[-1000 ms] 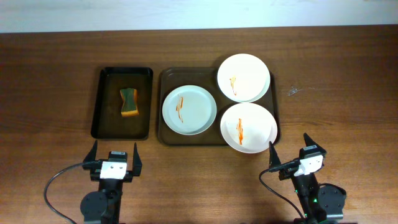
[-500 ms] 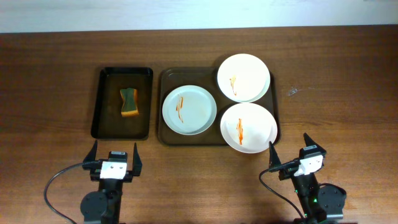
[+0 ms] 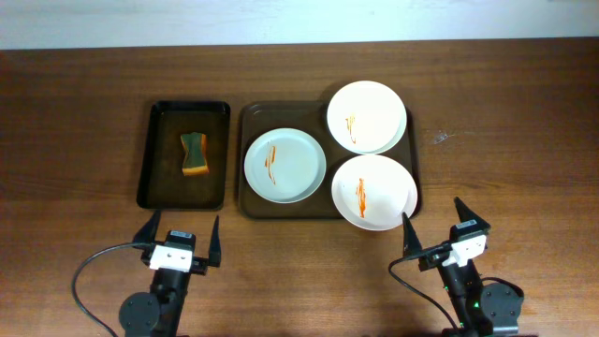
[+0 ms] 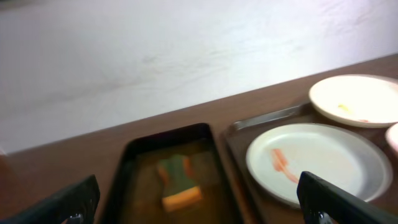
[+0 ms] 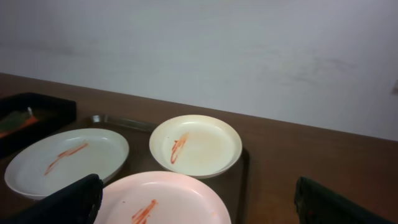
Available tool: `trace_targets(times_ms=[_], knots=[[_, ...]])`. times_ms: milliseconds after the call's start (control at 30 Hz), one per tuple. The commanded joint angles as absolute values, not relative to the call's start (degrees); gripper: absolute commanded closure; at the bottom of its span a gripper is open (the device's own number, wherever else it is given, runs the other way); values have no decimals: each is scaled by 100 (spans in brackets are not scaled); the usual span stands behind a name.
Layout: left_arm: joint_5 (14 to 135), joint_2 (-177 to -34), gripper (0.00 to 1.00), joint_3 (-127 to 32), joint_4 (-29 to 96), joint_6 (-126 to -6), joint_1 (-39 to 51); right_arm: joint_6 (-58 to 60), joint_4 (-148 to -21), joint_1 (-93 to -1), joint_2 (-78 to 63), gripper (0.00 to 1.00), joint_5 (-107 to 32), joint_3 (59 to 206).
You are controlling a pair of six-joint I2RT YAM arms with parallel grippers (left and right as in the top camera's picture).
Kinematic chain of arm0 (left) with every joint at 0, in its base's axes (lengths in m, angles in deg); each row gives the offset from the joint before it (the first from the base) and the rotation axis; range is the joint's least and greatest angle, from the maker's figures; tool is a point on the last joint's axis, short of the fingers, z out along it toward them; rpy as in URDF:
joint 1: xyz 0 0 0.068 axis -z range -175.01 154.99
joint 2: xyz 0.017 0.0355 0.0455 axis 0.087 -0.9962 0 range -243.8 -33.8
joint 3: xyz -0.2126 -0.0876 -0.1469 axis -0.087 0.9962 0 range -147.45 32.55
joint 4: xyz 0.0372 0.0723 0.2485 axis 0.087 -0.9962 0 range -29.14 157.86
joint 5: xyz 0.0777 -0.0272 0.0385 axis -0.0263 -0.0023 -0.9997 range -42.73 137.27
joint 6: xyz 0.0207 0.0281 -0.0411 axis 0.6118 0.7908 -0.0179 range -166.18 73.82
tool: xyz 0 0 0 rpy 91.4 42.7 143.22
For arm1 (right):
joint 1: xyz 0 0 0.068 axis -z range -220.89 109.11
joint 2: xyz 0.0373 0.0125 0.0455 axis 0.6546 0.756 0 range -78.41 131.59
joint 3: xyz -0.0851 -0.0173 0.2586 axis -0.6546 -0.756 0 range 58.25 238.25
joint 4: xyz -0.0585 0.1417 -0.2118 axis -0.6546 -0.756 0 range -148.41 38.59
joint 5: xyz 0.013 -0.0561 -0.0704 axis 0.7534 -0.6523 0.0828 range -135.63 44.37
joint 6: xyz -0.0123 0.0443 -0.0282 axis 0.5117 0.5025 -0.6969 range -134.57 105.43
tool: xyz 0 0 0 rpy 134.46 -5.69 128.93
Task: Clean dirty plates on tray and stack at the side
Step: 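Reach the left gripper to the sponge and the right gripper to the left plate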
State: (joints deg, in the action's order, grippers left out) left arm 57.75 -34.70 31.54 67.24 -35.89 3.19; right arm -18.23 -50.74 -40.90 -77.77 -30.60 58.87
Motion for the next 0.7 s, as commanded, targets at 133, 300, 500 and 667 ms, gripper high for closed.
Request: trace_targets(times_ms=[133,300,500,667], knots=[[6621,-4987,0,1261,5878,-4274,294,-1817,-5227,-4127,-7305,2,-2492,7142],[6706,-6909,0,-932,4381,-4153,294,-1659,-6174,-4125,-5556,2,-2437,8971],[6772,-10093,0,-4134,1340,-3922,294,-1561,-8499,-4127,-2348,2,-1511,12326],[6427,-12663,0,-5716,156,-3784,294,-1552,-8943,-4155,190,2,323,13664]])
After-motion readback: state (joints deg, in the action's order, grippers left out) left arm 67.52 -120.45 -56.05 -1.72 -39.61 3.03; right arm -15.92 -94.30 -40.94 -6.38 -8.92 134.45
